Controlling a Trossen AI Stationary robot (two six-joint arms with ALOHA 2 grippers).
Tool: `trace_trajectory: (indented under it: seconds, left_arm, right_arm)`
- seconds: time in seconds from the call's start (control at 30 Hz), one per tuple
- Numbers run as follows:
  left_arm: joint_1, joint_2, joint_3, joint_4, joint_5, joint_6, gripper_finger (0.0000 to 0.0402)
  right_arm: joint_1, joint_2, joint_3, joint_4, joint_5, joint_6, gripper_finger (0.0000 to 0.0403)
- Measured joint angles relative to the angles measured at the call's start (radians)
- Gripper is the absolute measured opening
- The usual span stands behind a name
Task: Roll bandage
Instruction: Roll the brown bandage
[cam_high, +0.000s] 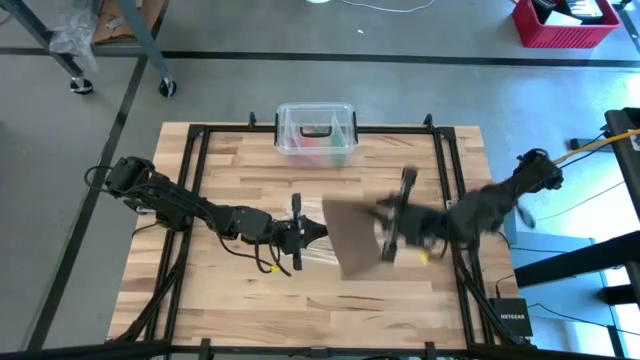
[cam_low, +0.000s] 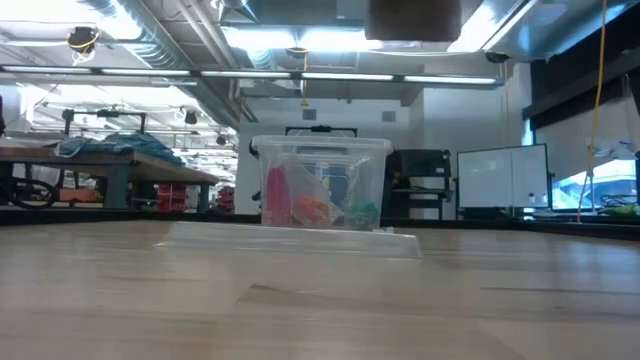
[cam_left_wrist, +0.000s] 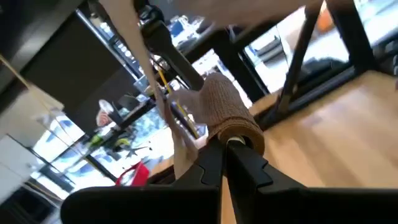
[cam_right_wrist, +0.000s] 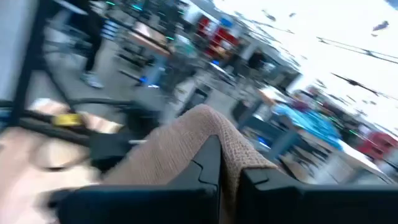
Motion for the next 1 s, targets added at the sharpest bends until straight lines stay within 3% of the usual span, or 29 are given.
trace_trajectory:
  seconds: [0.27,0.4,0.53,0.67,0.77,1.0]
  left_arm:
    - [-0.034,0.000,0.002,0.045,0.025,0.010,0.0000]
    - [-0.050,0.001,0.023,0.048,0.023,0.025,0.0000]
    - [-0.086,-0.001,0.088,-0.019,0.023,0.024,0.0000]
    - [-0.114,-0.003,0.148,-0.161,0.028,0.002,0.0000]
    - [-0.129,-0.017,0.191,-0.281,0.009,-0.013,0.0000]
    - [-0.167,-0.050,0.248,-0.405,0.006,-0.060,0.0000]
  right_arm:
    - [-0.298,-0.026,0.052,-0.346,-0.069,0.197,0.0017]
    - [-0.426,-0.015,0.022,-0.466,-0.084,0.345,0.0061]
    - [-0.502,0.012,-0.012,-0.644,-0.225,0.500,0.0124]
    - [-0.526,0.042,-0.015,-0.843,-0.338,0.569,0.0179]
    - [-0.516,0.034,-0.013,-0.879,-0.398,0.606,0.0206]
    - [-0.431,-0.041,-0.013,-0.943,-0.487,0.696,0.0231]
